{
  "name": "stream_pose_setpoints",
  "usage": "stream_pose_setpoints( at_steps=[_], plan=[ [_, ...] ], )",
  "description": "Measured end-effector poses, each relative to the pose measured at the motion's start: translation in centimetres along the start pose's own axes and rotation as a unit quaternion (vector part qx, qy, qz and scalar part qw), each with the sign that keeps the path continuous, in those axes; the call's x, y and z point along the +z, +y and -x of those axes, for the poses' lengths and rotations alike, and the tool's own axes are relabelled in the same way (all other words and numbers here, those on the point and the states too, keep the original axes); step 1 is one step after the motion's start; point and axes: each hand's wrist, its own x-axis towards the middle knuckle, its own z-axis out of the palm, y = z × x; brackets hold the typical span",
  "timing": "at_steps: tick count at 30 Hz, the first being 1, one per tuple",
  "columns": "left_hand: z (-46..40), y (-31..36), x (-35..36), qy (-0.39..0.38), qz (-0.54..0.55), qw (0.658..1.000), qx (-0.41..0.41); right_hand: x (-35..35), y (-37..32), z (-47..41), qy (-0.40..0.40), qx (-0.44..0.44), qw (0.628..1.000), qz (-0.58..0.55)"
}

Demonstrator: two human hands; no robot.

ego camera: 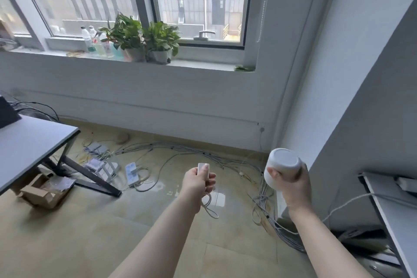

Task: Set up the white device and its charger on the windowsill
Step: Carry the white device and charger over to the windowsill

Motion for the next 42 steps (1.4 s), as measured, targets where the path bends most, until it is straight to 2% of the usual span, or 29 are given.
stream_pose_setpoints(
  at_steps=[10, 17, 24, 33, 42],
  plan=[
    [-13.7, 6.5, 0.6, 0.031, 0.027, 0.999, 0.022, 9.6, -1.0, -12.7, -0.029, 0.002, 0.999, 0.015],
    [-25.6, 12.4, 0.5, 0.005, 0.037, 0.999, 0.029, 18.4, -0.5, -21.6, -0.003, 0.004, 0.999, 0.04],
    [-37.3, 19.3, -1.3, -0.019, 0.017, 0.999, 0.038, 27.4, -2.1, -29.4, 0.014, -0.008, 1.0, 0.011],
    [-48.3, 25.3, -2.3, -0.014, 0.033, 0.998, 0.048, 36.6, -2.4, -38.2, -0.014, -0.013, 1.0, -0.004],
    [-60.7, 30.2, -0.4, -0.007, 0.032, 0.998, 0.047, 44.5, -1.4, -49.3, -0.029, -0.014, 0.999, -0.009]
  ],
)
